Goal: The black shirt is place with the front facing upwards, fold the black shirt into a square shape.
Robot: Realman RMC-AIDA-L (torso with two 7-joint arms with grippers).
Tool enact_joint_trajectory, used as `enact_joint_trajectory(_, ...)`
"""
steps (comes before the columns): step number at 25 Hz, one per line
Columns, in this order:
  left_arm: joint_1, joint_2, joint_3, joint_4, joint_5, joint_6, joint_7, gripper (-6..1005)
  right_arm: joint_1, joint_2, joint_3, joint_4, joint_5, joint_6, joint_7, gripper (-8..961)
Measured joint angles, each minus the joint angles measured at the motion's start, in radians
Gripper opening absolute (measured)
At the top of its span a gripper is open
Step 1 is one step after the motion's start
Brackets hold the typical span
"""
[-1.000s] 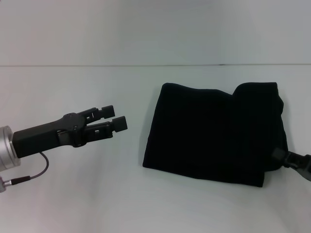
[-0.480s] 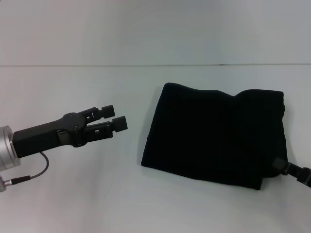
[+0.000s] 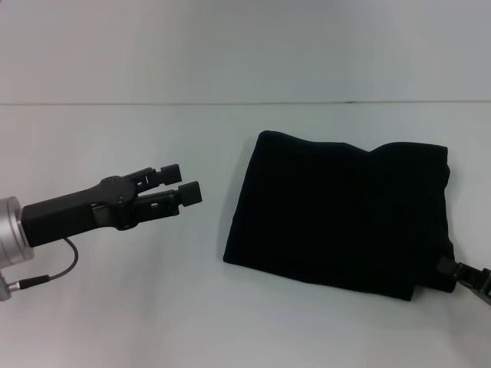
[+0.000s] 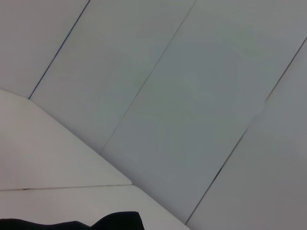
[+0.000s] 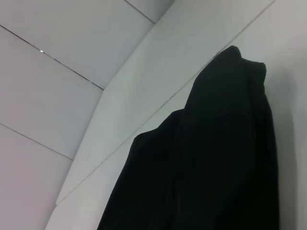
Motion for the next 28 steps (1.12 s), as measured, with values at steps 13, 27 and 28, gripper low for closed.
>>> enact_joint_trajectory(13,-0.006,0.000,0.000,0.002,0.002,0.000,0.001,949,-0.026,0.001,0.054,-0.010,0.010,-0.020,0.000,67)
enact_joint_trajectory(27,-0.006,0.000,0.000,0.003,0.001,0.000,0.001,950,-0.027,-0.007,0.208,-0.014,0.010,-0.179,-0.294,532)
enact_joint_trajectory(28,-0.006,0.000,0.000,0.003,0.001,0.000,0.001,950,-0.016,-0.004,0.206,-0.014,0.008,-0.189,-0.338,574)
